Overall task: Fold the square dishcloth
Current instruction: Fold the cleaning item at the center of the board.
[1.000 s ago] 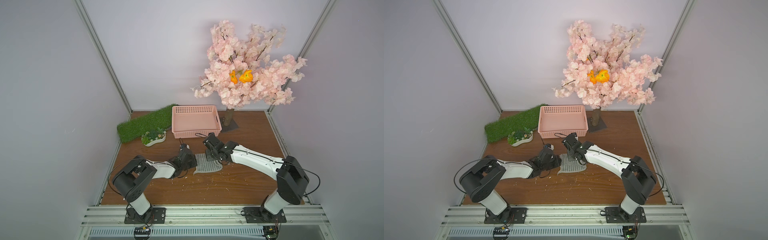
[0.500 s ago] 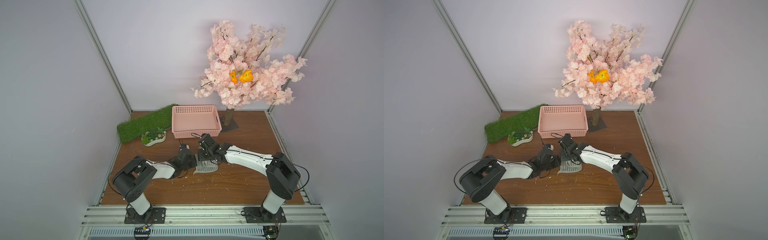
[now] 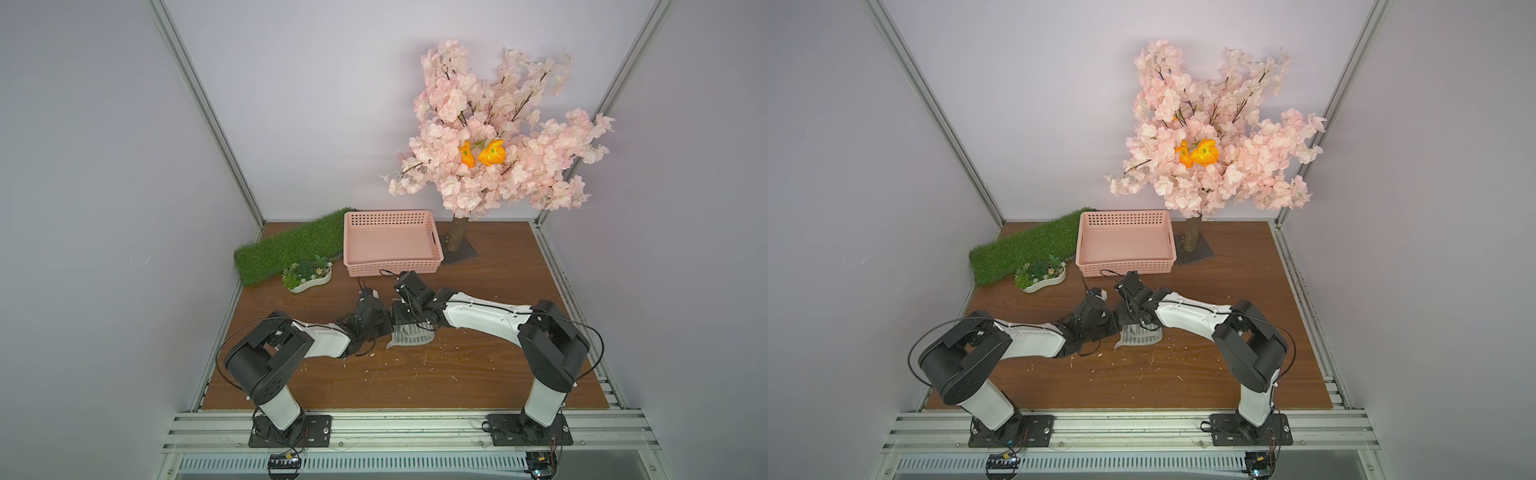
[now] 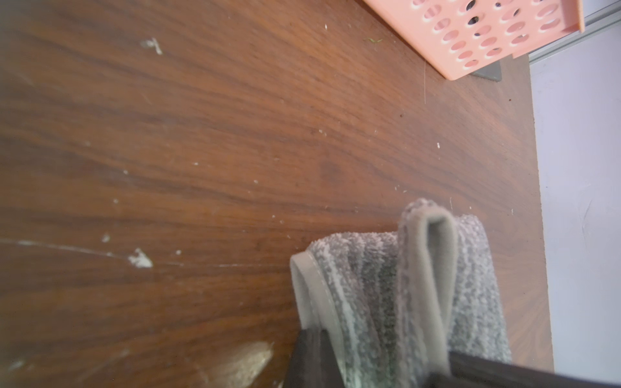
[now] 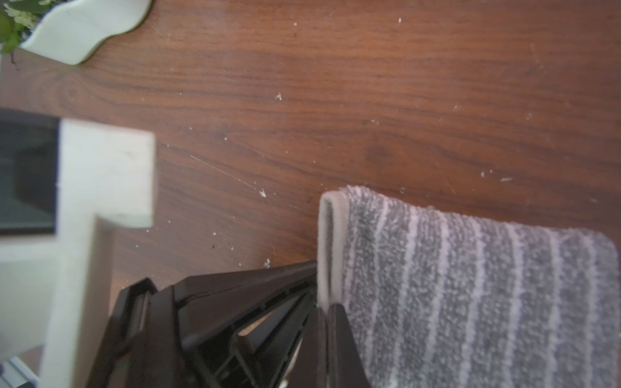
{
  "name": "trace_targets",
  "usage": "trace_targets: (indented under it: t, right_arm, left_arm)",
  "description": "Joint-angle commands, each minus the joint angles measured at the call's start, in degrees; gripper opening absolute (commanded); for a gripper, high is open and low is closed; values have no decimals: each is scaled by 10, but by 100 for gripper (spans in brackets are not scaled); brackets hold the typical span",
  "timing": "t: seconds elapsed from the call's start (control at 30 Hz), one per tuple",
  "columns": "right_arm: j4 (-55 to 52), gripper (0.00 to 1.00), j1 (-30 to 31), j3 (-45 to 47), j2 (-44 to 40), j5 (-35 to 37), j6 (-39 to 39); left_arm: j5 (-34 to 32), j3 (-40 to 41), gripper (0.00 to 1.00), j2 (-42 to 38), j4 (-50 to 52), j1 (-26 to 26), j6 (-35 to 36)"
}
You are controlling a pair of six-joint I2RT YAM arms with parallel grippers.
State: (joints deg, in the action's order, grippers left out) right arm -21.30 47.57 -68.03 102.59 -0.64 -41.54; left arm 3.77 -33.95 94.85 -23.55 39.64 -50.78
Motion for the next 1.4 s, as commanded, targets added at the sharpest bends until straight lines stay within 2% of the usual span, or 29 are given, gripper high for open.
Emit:
trace_targets:
  t: [0.0,0.4,0.67,0.8,1.03,1.17,1.37]
  right_arm:
    - [20,0,3,8,18,-9,-7]
    - [40,0,2,9,42,-30,-10]
    - [53,23,3,18,3,-38,-10]
    - [56,28,3,24,-25,-35,-11]
    - [61,27,0,55,-87,-22,-13]
    - [83,22,-10,97,-134,-21,-17]
    - [160,18,-50,198,-221,-65,-26]
  left_arm:
    - [2,11,1,1,37,5,0]
    - [1,13,3,1,37,5,1]
    - [-22,14,9,-16,49,6,-1]
    - [-34,14,9,-25,57,6,-1]
    - [-56,17,9,-44,74,5,-5]
    - [-79,18,9,-69,95,5,-1]
    - [-119,3,10,-112,132,11,30]
